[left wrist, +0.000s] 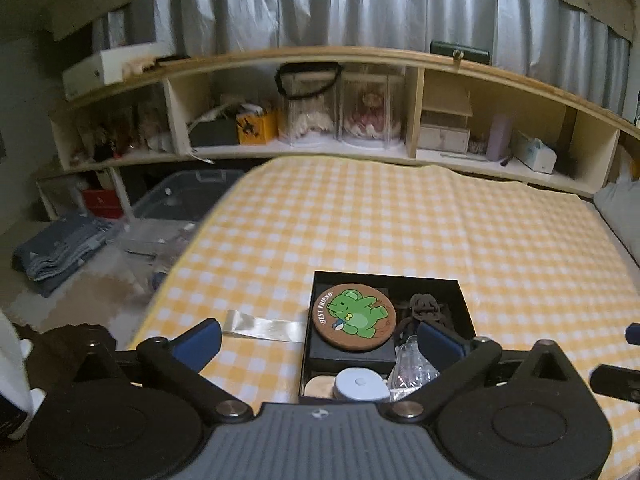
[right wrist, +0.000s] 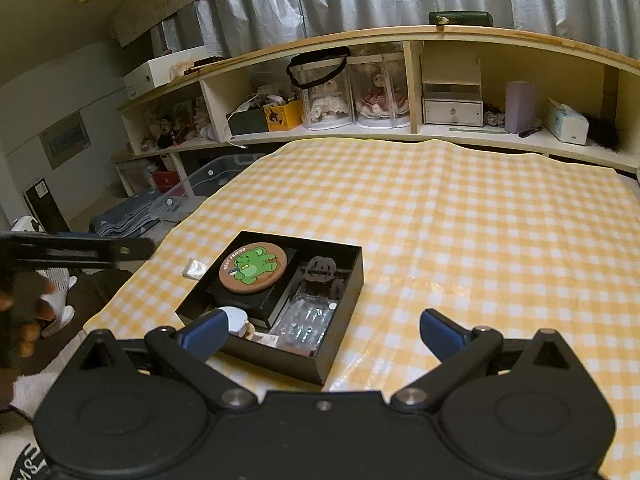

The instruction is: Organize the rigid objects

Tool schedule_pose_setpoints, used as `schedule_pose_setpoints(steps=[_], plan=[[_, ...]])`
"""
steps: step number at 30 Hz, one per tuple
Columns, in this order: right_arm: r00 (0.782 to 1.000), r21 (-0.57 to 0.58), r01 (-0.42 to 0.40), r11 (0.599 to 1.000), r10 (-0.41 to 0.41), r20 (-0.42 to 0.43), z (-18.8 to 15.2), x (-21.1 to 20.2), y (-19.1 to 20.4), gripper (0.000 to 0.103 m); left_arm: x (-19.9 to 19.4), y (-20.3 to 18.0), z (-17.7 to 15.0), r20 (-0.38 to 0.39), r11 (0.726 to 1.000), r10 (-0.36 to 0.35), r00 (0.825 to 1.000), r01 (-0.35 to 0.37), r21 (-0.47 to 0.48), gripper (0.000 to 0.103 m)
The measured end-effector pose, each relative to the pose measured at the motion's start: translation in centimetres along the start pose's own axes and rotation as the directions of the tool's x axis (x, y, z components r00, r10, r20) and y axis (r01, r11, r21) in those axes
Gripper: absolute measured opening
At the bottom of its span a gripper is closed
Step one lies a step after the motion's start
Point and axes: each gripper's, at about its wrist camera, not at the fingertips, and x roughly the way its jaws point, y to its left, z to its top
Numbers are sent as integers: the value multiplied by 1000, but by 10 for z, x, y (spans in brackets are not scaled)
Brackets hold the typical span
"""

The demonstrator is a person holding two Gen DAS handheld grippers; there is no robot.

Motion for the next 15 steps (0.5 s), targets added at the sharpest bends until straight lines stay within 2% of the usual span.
schedule_pose_setpoints(steps=[3, 9, 15], plan=[[1000, -13, 11, 1000, -11, 13, -2, -6, 1, 103, -17, -7, -7, 1, 1000, 22, 1000, -22, 0, 103], [999, -3, 14, 1000, -14, 49, -5, -24, 0, 103, -48, -21, -25, 34, 1000, 19, 999, -20, 9, 103], [998, -5, 26, 1000, -26, 58, -13, -34, -2, 103, -58, -30, -40, 64, 998, 57, 996, -59, 35, 103]])
